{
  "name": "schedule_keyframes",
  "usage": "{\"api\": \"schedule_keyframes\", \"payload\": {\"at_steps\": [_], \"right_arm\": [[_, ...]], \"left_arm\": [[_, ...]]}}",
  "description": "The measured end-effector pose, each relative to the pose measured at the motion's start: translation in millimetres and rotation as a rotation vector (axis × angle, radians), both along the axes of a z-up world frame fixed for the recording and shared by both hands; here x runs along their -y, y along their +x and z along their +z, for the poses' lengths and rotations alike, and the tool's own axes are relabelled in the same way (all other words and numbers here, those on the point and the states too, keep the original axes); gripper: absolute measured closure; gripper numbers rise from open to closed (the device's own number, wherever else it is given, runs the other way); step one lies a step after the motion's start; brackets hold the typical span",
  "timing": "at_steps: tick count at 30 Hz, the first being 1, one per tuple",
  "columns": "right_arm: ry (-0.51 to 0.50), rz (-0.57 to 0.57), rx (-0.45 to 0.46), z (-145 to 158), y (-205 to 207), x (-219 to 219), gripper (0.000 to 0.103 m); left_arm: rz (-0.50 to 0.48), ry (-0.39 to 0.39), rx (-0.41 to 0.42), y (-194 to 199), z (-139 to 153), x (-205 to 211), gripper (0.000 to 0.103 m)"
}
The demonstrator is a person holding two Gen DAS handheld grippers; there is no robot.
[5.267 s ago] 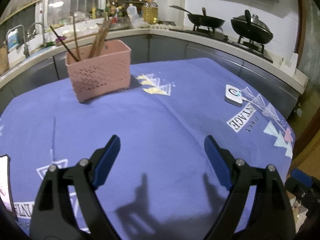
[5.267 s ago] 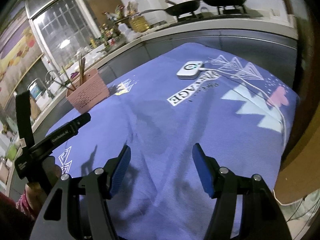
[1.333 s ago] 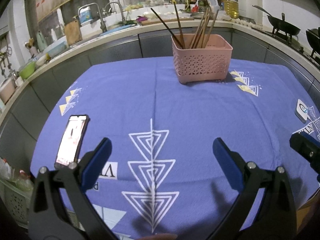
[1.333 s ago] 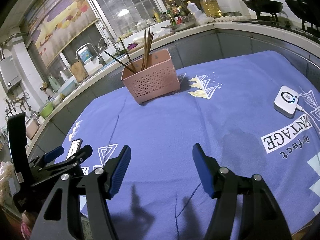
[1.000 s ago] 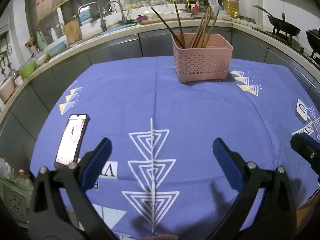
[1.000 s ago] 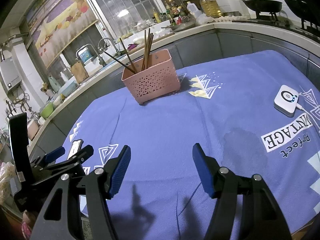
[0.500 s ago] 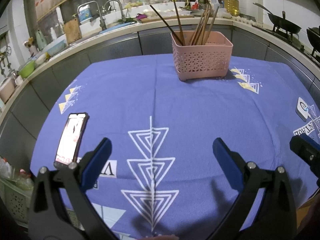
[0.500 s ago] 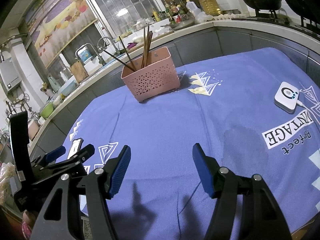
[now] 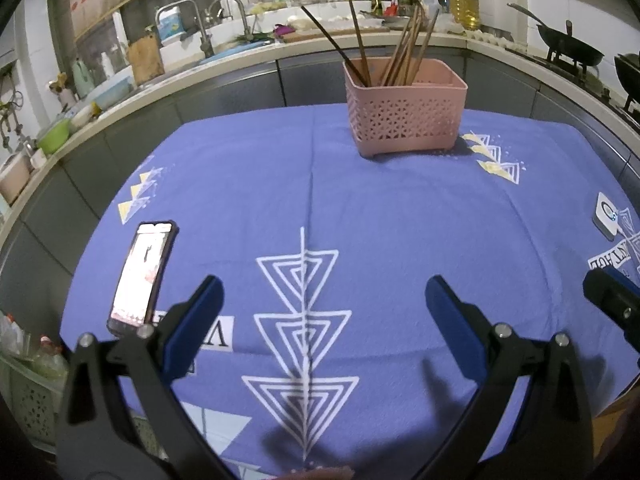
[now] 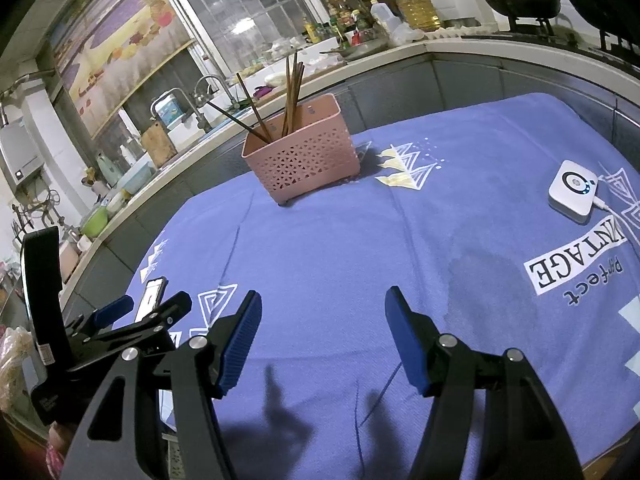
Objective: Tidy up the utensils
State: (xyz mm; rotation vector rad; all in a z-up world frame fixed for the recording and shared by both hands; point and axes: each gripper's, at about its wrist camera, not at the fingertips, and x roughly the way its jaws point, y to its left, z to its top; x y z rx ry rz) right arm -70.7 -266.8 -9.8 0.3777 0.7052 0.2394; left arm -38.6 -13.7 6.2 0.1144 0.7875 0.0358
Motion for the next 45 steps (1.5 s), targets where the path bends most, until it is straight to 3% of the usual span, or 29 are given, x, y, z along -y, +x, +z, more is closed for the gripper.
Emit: {"api": "schedule_keyframes", "payload": {"at_steps": [45], "right_arm": [[0.010, -0.011, -0.007, -4.1, -0.9, -1.1, 0.038]], "left_arm": [[0.030, -0.002, -0.027, 3.7, -6.1, -6.2, 0.006]]}}
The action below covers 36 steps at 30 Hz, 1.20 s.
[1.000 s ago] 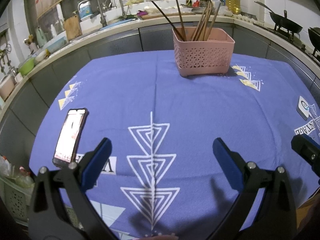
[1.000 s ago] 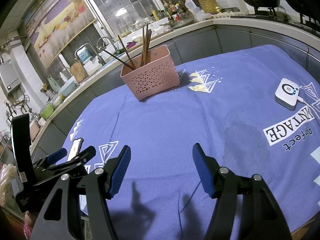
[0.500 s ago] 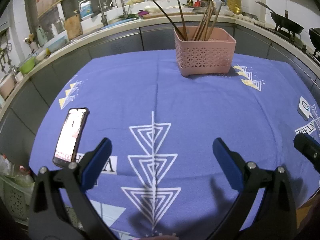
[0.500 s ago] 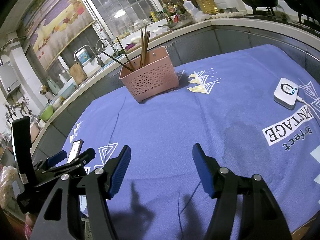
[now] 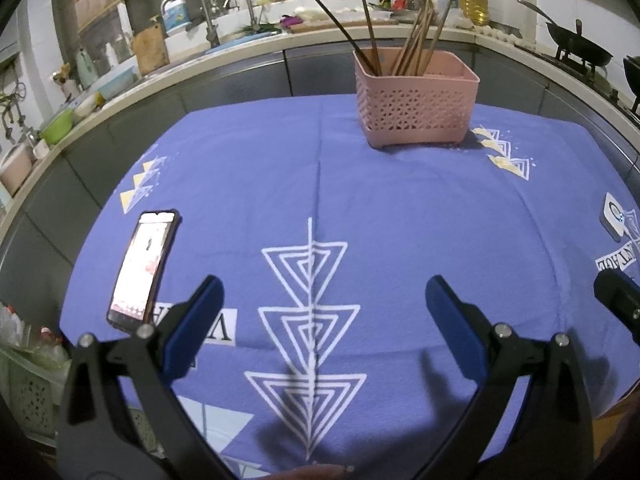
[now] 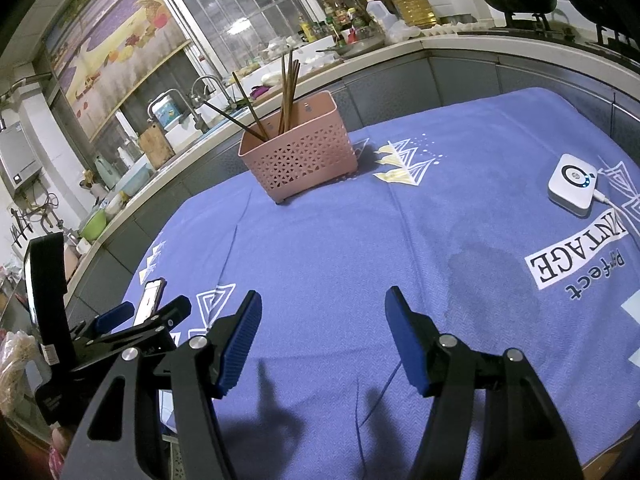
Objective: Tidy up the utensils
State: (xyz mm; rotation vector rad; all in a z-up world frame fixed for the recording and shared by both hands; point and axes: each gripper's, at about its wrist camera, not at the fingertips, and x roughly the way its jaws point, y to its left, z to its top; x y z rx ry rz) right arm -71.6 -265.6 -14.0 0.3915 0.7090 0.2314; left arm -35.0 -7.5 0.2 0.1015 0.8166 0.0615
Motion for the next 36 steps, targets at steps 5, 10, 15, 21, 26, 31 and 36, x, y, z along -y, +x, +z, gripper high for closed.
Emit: {"api": "schedule_keyframes", "payload": {"at_steps": [5, 10, 15, 21, 26, 31, 36], "right_arm": [[-0.001, 0.001, -0.001, -0.2, 0.0, -0.1, 0.038], [-0.001, -0.001, -0.001, -0.9, 0.0, -1.2, 0.038], [-0.001, -0.001, -0.005, -3.6, 0.4, -1.0, 0.038], [0.001, -0.001, -0.006, -4.6, 0.7, -2.0, 0.039], [0.001, -0.002, -0.006, -4.6, 0.7, -2.0, 0.038], [0.001, -0.001, -0.007, -4.2, 0.8, -1.9, 0.038], [0.002, -0.003, -0.008, -4.5, 0.7, -1.8, 0.038]], "left_arm": [[0.005, -0.002, -0.006, 0.5, -0.8, -1.6, 0.006], [0.002, 0.001, -0.008, 0.8, -1.6, -1.6, 0.006], [0.002, 0.003, -0.011, 1.0, -2.6, -1.6, 0.006], [-0.002, 0.003, -0.011, 1.5, -3.3, -0.9, 0.006], [-0.001, 0.003, -0.011, 2.0, -3.6, -0.6, 0.006], [-0.002, 0.005, -0.011, 2.5, -3.7, -0.6, 0.006], [-0.005, 0.005, -0.016, 3.4, -4.0, 0.4, 0.006]]}}
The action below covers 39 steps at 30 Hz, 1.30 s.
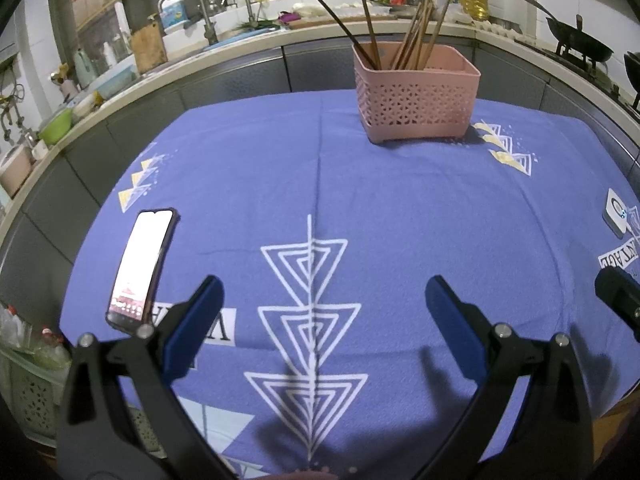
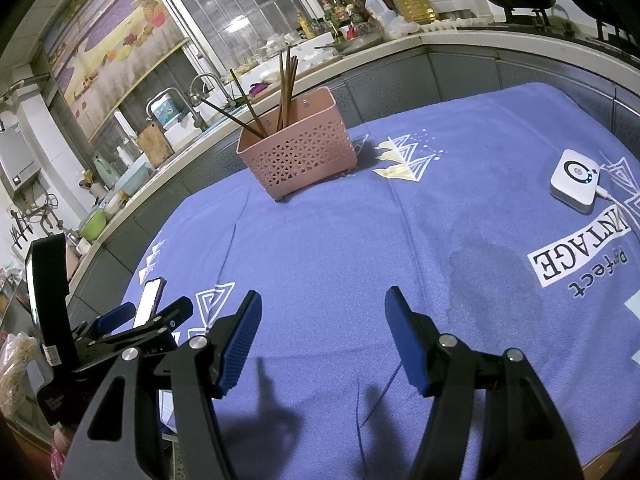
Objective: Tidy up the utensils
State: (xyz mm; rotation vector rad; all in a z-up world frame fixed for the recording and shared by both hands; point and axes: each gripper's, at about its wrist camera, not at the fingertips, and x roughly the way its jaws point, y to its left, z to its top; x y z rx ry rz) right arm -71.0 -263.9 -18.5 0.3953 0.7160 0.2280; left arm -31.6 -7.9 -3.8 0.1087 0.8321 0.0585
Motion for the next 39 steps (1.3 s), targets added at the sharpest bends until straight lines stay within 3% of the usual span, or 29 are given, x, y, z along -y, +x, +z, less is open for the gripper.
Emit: {"api": "schedule_keyframes", "payload": {"at_steps": [39], "right_arm": [[0.006, -0.004, -0.005, -2.4, -0.5, -1.2, 0.038]], "left_arm": [[-0.004, 0.004, -0.012, -1.0, -4.0, 1.8, 0.006]]}}
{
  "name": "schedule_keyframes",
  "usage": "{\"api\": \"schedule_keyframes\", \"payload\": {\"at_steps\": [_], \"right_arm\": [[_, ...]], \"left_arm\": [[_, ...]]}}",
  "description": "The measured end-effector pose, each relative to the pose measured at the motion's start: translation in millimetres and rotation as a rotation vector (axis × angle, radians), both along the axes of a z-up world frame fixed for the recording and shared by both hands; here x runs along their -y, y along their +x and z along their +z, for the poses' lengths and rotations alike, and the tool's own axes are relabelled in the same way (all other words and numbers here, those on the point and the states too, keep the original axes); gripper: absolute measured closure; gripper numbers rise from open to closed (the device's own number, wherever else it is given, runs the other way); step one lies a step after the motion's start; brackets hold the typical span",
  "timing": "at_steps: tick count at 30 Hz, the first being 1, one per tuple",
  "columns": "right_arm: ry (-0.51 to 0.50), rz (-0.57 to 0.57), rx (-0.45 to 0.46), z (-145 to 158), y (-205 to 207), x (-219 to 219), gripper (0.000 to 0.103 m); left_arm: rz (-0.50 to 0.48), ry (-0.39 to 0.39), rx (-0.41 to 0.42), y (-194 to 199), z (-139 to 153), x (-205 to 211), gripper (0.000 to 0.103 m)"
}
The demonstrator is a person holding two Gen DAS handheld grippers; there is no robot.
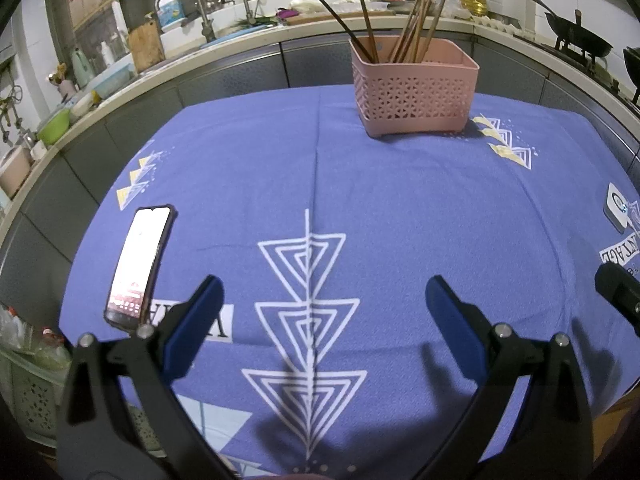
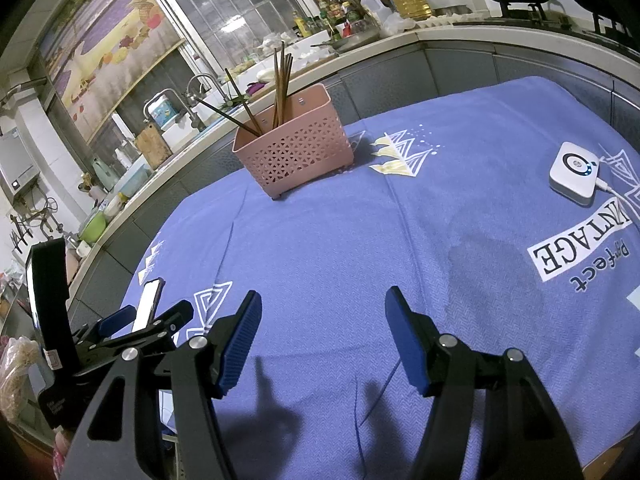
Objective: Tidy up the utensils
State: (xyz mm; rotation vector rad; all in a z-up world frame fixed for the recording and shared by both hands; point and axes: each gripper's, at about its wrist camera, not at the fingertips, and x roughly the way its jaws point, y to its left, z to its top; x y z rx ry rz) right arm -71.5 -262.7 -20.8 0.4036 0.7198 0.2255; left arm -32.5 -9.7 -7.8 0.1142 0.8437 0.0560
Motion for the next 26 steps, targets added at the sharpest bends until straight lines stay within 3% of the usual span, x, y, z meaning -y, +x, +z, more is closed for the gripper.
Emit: {"api": "schedule_keyframes", "payload": {"at_steps": [10, 20, 26], "right_arm": [[0.001, 0.000, -0.001, 0.2, 0.0, 0.2, 0.038], [0.005, 0.010, 0.012, -2.1, -4.7, -6.1, 0.038], [0.019, -0.011, 0.007, -3.6, -7.3, -6.4, 0.035]], "left_arm": [[0.003, 0.000, 0.004, 0.0, 0.3, 0.5, 0.006], [-0.023, 0.008, 0.060, -5.4, 9.4, 1.2, 0.006], [-0.025, -0.004, 0.039, -2.7, 8.1, -0.8, 0.006]]}}
